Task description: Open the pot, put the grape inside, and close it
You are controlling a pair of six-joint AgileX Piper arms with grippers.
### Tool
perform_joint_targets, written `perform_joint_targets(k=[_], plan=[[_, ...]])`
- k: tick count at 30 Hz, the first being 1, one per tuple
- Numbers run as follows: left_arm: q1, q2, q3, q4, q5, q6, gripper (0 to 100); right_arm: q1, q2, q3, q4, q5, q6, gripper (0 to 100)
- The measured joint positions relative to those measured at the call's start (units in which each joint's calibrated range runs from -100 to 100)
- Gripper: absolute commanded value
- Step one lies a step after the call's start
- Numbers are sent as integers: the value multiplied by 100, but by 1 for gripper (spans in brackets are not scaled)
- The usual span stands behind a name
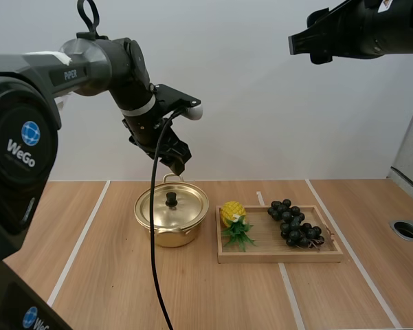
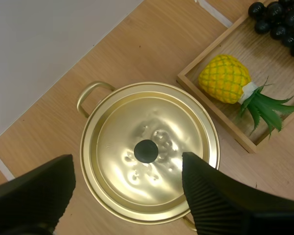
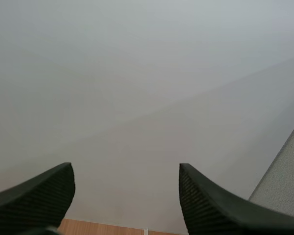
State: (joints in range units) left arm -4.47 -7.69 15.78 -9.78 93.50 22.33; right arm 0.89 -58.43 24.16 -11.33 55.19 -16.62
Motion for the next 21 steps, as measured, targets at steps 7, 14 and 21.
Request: perform_joint_targets(k=[7,14,21], plan=[[-25,317,93,146,112,-32,100,0,0,0,0,15,-10,100],[-25,780,178,198,118,-32,100,0,0,0,0,15,-10,100],[-25,1011,178,267,-4,-50,100,0,0,0,0,15,-10,100]])
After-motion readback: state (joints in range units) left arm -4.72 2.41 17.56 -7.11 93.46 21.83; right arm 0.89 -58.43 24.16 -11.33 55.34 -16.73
